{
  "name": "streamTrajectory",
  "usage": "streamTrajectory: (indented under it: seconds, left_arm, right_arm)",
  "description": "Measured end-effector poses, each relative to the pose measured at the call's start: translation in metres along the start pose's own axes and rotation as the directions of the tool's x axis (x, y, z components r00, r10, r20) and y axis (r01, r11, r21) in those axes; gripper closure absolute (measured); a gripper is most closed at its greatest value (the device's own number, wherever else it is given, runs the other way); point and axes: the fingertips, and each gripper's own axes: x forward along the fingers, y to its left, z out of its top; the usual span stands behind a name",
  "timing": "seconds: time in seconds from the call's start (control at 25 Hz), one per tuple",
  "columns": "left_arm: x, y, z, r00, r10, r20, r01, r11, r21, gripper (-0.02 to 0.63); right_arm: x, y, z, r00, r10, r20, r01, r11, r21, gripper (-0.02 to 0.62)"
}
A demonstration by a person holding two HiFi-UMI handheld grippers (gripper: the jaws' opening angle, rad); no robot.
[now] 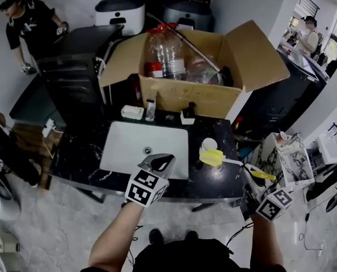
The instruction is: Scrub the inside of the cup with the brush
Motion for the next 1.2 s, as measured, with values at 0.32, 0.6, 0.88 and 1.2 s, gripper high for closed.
streamTrajectory:
  seconds: [0.32, 0.6, 0.88, 1.2]
  left_arm:
    - [0.006, -0.024, 0.013, 0.995, 0.096, 0.031, -0.095, 0.994, -0.057, 0.588]
    - [0.038, -0.067, 0.036, 0.989, 0.14, 0.055, -0.134, 0.986, -0.101, 0.588]
    - [0.056, -0.096, 0.058, 0.995, 0.093, 0.039, -0.092, 0.995, -0.039, 0.588]
    - [0.053, -0.074, 0.105, 0.982, 0.145, 0.12, -0.151, 0.987, 0.047, 0.588]
  right_arm:
    - [-0.014, -0.021, -0.004, 0.997, 0.073, 0.007, -0.074, 0.997, 0.025, 0.554]
    - [-0.059, -0.063, -0.003, 0.992, 0.121, 0.026, -0.122, 0.992, 0.026, 0.554]
    - [-0.071, -0.085, -0.008, 0.984, 0.179, -0.023, -0.179, 0.984, -0.024, 0.554]
    - [-0.068, -0.084, 0.036, 0.983, 0.086, 0.16, -0.087, 0.996, -0.003, 0.554]
